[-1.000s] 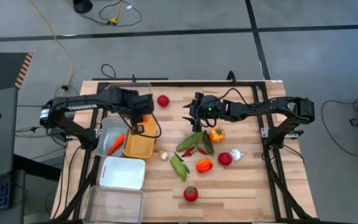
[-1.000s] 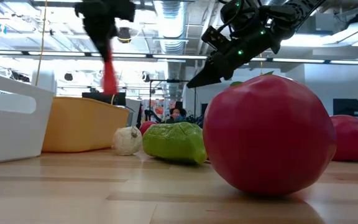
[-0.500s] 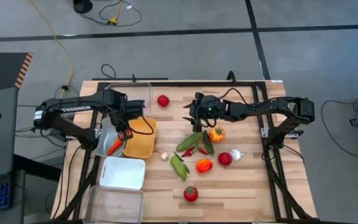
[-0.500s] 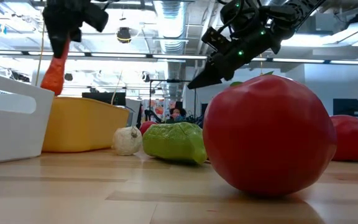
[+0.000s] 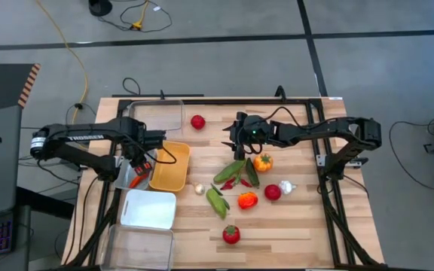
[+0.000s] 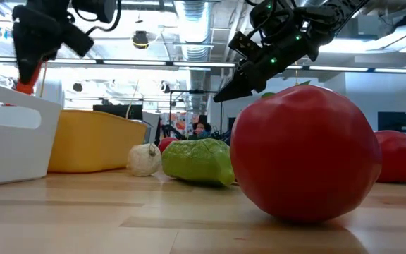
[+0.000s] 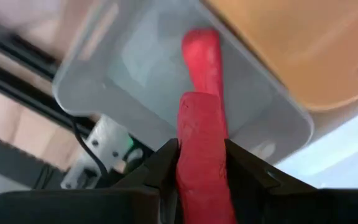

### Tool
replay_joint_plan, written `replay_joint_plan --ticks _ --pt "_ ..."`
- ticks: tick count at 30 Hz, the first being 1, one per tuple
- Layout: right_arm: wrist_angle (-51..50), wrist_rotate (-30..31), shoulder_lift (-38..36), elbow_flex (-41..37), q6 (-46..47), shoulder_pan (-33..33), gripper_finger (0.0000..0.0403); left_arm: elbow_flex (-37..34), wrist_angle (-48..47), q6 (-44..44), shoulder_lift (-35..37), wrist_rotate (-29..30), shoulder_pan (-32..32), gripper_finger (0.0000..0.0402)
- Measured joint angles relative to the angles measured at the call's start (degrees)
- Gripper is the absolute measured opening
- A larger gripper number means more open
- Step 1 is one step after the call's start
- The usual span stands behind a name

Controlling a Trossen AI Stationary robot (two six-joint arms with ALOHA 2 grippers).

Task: Sort produce into baskets
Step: Put the top center carrot into the gray bin, then put the top cucumber into the yellow bin

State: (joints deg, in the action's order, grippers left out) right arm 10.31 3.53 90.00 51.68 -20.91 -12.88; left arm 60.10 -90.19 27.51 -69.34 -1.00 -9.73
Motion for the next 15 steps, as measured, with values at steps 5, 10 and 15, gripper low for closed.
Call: replay_joint_plan --ticks 5,10,15 --pt "0.0 0.0 0.0 0.0 -0.1 0.0 0.026 -3.6 0.2 2.3 -0.1 -1.0 0.0 0.0131" --pt "0.0 0.0 0.0 0.0 -1.3 0.0 0.026 -5.8 0.2 3.2 -0.1 -0.8 0.0 0.0167" --pt "-2.8 -0.6 0.0 0.6 -3.6 1.0 0.026 -5.9 0.2 3.6 -0.1 0.8 0.0 0.0192"
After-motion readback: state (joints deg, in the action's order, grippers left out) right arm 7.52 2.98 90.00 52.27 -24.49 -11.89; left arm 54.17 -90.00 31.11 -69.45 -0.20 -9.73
